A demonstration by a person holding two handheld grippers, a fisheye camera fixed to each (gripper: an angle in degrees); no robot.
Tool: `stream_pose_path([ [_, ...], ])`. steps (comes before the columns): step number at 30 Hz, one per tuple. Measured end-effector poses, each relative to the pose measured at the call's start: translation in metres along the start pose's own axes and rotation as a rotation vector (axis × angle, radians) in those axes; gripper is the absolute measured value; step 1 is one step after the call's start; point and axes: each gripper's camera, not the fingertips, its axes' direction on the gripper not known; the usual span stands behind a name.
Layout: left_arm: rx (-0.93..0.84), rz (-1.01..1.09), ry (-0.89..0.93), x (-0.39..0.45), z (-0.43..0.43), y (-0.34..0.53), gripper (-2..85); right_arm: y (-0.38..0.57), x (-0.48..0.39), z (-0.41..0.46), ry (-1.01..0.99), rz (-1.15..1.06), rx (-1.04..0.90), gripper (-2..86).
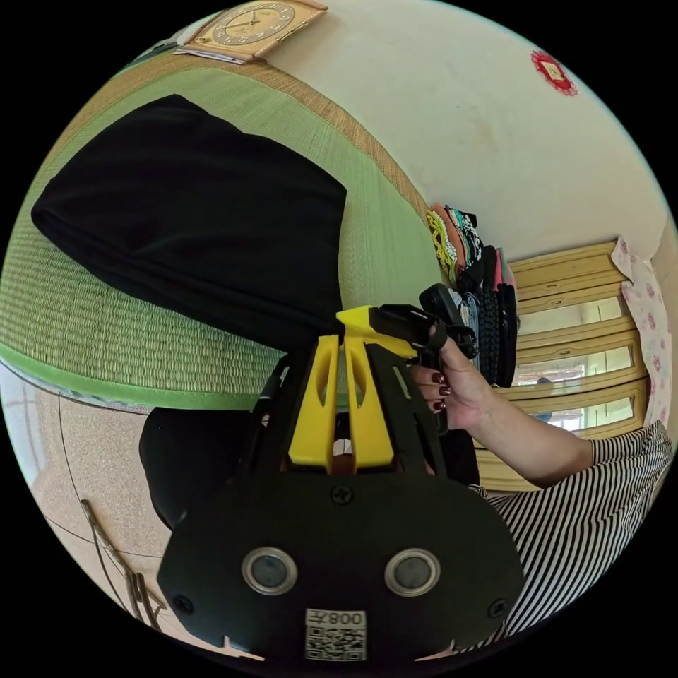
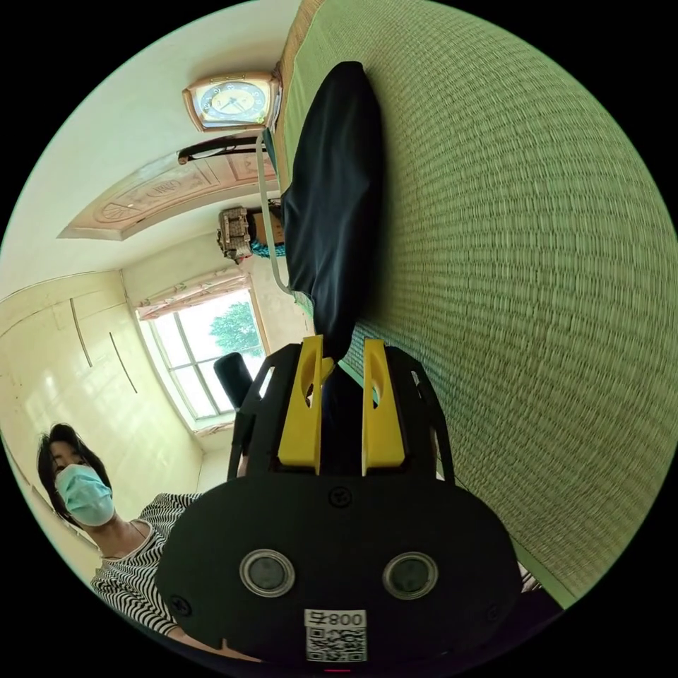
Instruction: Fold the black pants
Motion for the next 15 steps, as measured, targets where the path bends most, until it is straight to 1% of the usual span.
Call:
stream_pose_path([
  [3, -0.003, 0.008, -0.004, -0.008, -0.005, 0.003, 1.3, -0.006, 0.004, 0.008, -0.027, 0.013, 0.001, 7.8],
  [9, 0.009, 0.023, 0.035, -0.028, -0.025, 0.009, 0.9, -0.015, 0.003, 0.013, -0.010, -0.002, -0.020, 4.0],
  [12, 0.075, 0.001, 0.085, -0.044, -0.047, 0.020, 0.7, -0.017, -0.007, 0.011, -0.002, -0.035, -0.018, 2.9],
  [15, 0.169, -0.098, 0.169, -0.075, -0.071, 0.033, 1.0, -0.022, -0.020, 0.010, -0.019, -0.066, -0.018, 2.3],
])
